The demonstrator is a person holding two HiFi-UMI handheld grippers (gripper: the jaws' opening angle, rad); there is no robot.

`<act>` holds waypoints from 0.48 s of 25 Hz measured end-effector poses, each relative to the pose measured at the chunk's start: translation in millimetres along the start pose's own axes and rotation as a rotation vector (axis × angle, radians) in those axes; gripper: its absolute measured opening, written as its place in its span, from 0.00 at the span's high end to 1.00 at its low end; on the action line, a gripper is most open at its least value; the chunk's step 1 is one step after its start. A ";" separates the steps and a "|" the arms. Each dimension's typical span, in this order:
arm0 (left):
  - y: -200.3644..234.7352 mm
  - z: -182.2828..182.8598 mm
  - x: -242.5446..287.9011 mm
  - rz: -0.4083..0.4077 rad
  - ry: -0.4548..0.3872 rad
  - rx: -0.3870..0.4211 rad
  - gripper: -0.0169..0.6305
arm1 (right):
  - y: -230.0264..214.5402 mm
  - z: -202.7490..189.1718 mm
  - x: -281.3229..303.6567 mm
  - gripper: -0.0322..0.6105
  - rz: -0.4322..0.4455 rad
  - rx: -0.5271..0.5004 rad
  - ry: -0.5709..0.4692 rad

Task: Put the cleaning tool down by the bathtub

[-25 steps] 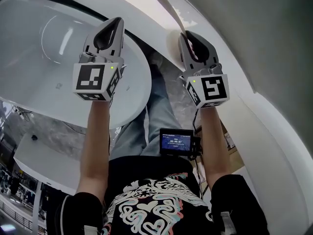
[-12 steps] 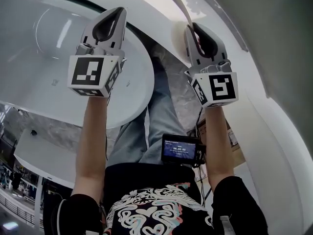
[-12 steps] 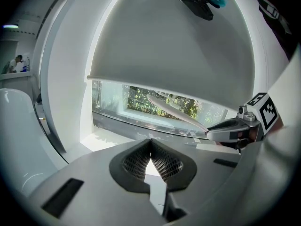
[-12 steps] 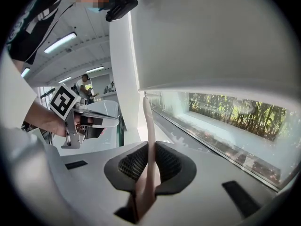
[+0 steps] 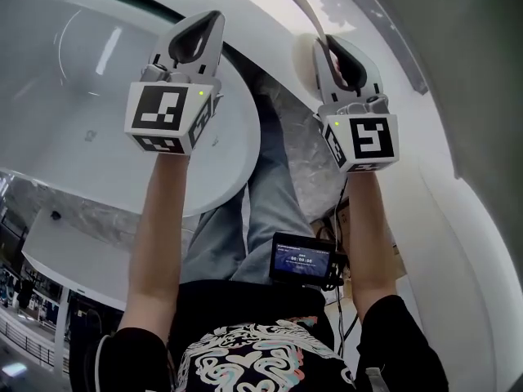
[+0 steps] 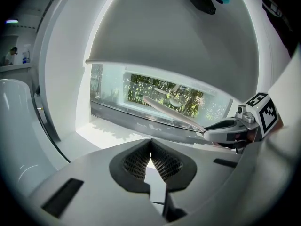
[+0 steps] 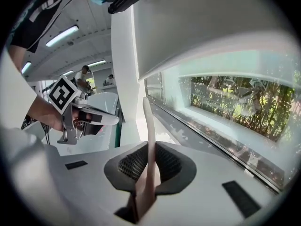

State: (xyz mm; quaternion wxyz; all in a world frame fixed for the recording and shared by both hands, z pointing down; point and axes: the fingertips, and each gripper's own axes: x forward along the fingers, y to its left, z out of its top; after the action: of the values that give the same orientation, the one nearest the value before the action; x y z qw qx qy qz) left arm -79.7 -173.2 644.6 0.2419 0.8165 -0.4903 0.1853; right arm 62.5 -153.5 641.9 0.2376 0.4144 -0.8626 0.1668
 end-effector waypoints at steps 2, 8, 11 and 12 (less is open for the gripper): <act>1.3 -5.6 5.5 0.002 0.012 -0.005 0.95 | -3.6 -8.3 6.6 0.85 0.000 -0.001 0.018; -0.9 -21.5 20.2 0.003 0.051 -0.006 0.95 | -15.3 -39.3 24.4 0.85 -0.021 -0.013 0.094; -0.2 -29.4 26.5 0.010 0.064 -0.020 0.95 | -18.9 -49.8 30.1 0.85 -0.035 -0.082 0.122; -0.3 -33.1 27.8 0.011 0.071 -0.025 0.95 | -18.8 -53.1 31.5 0.85 -0.037 -0.099 0.134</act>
State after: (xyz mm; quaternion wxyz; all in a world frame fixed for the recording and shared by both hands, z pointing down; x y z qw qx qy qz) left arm -69.1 -173.8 686.6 0.2681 0.8037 -0.4882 0.2093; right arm 74.7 -159.1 705.0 0.3181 0.4060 -0.8440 0.1468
